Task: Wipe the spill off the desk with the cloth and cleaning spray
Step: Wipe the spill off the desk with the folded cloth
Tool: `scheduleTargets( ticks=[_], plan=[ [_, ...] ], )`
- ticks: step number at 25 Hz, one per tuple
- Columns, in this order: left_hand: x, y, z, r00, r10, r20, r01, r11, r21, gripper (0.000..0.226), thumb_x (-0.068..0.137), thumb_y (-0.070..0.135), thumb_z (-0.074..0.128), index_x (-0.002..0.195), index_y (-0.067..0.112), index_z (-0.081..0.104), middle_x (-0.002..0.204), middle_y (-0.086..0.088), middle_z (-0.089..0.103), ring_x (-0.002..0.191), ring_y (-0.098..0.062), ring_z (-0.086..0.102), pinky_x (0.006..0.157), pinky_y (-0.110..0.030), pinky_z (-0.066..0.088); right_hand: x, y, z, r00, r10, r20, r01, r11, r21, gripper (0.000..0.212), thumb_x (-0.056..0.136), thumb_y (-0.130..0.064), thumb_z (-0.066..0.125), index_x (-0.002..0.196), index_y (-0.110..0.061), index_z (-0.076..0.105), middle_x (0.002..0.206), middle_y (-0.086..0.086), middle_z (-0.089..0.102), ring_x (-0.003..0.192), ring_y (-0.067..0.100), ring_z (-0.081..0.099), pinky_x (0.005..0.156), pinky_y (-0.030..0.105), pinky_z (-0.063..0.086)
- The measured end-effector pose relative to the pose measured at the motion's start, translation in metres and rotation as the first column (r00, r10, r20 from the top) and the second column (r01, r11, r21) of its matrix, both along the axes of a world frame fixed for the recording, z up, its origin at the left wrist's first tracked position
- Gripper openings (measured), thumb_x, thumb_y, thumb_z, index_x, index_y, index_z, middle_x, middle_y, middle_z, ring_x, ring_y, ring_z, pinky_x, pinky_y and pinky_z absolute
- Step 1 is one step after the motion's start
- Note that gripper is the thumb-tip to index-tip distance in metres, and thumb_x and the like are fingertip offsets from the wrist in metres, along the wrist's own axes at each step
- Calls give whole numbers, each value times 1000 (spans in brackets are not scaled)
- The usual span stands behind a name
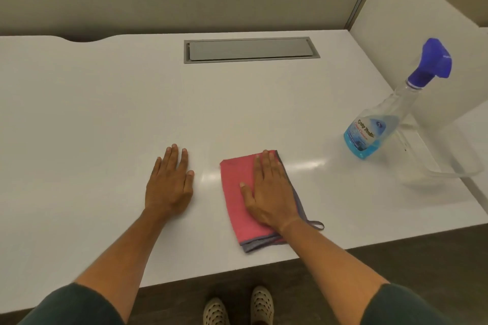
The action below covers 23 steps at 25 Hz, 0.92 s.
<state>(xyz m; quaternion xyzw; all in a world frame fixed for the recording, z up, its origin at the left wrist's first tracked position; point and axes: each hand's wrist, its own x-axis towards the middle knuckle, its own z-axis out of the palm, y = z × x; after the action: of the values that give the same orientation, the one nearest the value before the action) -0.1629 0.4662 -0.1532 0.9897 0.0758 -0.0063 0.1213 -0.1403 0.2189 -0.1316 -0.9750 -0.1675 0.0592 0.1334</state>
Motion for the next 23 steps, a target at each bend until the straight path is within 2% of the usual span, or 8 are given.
scheduleTargets(
  ticks=[3,8,11,13,15,18,21,23],
  plan=[
    [-2,-1,0,1000,13,5,-13,999,-39,68,92,42,13,153,13,17,163,-8,9,151,-18,3,121,-32,-1,-16,1,-1,1000,-3,-10,3,999,37,80,98,-54,25,154,-7,-6,163,12,-10,150,22,-14,117,31,-15],
    [-25,-13,10,996,86,7,-83,975,-204,70,91,44,21,152,11,21,162,-6,12,150,-16,6,120,-27,-1,-11,1,3,998,-44,-45,49,989,137,80,97,-53,31,155,-8,-1,164,11,-6,151,21,-9,119,31,-11],
    [-44,-31,18,990,139,8,-131,953,-273,70,92,49,23,153,14,21,162,-4,15,150,-16,8,119,-28,2,-9,-15,14,993,-104,-60,116,965,237,76,96,-46,45,155,-11,13,164,7,10,151,21,8,123,33,7],
    [-53,-47,25,988,155,13,-144,947,-288,65,96,50,29,152,17,24,161,-3,18,150,-18,12,119,-31,6,-7,-32,25,984,-169,-62,179,947,268,70,94,-40,51,152,-12,24,159,7,25,146,22,24,119,36,21],
    [-60,-62,32,983,184,29,-166,938,-306,59,97,43,42,149,17,32,158,-4,28,147,-21,21,119,-35,17,-9,-47,34,978,-180,-106,205,924,323,60,94,-35,55,147,-14,36,149,6,42,135,22,39,111,36,33],
    [-62,-75,41,976,209,67,-175,924,-340,52,92,34,57,139,16,47,144,-5,48,133,-23,42,106,-36,38,-6,-62,44,954,-206,-218,279,879,388,49,91,-27,64,136,-11,53,133,7,58,121,23,55,102,33,43],
    [-56,-84,46,974,226,19,-197,884,-423,42,87,28,65,127,15,59,126,-6,60,112,-20,58,94,-32,48,5,-71,50,923,-236,-303,339,870,357,35,85,-17,69,118,-5,67,112,10,71,104,23,65,90,27,48],
    [-50,-89,49,960,277,-43,-262,832,-489,38,85,27,69,120,13,64,114,-6,67,97,-17,64,88,-29,51,11,-74,50,905,-258,-338,370,870,327,27,83,-11,69,104,5,70,104,17,72,100,30,67,88,31,52]
  ],
)
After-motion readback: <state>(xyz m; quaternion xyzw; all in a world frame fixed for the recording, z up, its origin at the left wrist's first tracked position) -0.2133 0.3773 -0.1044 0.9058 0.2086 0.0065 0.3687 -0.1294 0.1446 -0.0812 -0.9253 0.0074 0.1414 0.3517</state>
